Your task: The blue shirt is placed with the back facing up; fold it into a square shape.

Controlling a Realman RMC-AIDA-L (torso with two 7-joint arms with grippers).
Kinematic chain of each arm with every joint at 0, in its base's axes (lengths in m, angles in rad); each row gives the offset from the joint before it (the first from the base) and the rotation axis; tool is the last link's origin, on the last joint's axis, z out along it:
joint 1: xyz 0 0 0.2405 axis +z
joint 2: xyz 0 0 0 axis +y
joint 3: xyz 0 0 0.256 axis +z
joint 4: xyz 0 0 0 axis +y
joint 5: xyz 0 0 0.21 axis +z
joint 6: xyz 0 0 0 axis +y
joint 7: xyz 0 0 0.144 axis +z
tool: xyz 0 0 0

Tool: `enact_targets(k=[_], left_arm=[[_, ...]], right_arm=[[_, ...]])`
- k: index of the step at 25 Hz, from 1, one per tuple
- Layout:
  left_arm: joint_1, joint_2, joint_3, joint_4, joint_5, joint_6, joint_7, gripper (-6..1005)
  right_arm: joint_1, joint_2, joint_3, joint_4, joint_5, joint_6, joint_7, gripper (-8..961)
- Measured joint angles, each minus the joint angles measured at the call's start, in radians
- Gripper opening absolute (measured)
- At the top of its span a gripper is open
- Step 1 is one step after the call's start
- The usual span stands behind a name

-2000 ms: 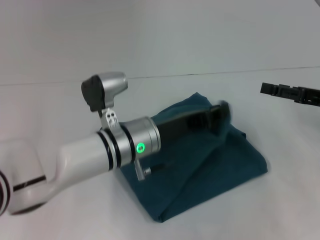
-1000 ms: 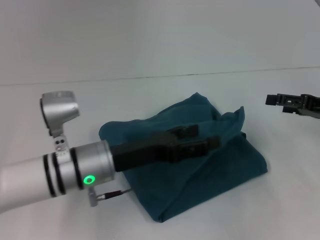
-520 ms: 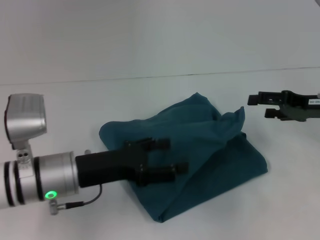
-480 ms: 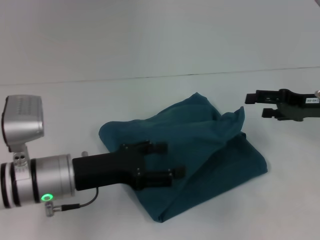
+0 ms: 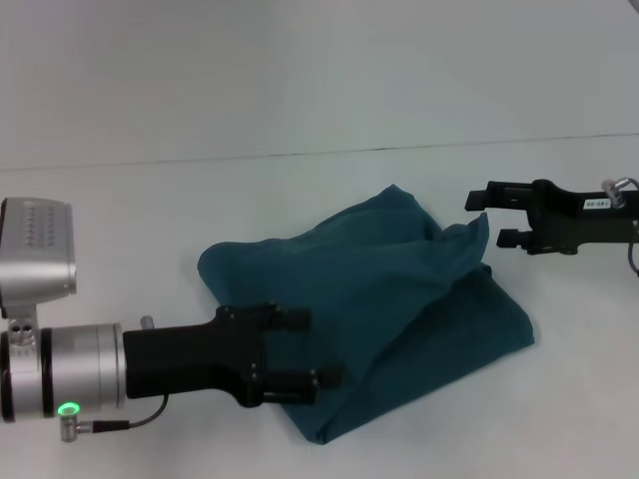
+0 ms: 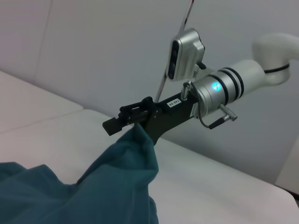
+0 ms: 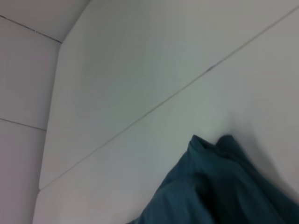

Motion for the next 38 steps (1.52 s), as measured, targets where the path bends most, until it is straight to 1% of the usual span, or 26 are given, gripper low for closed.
enact_targets(k=[7,12,17,22,30,38], left_arm=[[0.003,0.0,0.001,0.009,0.014,0.004,0.012,905],[0.003,0.0,0.001,0.01,0.014,-0.004,0.019,904],[0.003,0.0,-0.002,0.01,0.014,-0.009,0.02,904],[0.003,0.0,-0.008,0.008,0.014,-0.011,0.02,904],[0.003,0.0,-0.009,0.007,0.027,-0.018,0.02,905],[0.007,-0.002,-0.009,0.003,0.036,-0.027,0.02,904]], right_arm=[[0.015,0.0,-0.003,0.043,0.0,0.016,0.054,928],[0.027,0.008,-0.004,0.049,0.001,0.022,0.08,928],[0.031,0.011,-0.006,0.062,0.004,0.038,0.097,928],[0.038,0.028,-0.005,0.074,0.006,0.056,0.099,927],[0.047,0.043,-0.004,0.086,0.006,0.057,0.096,927],[0.035,0.047,0.01,0.086,0.031,0.051,0.092,926]])
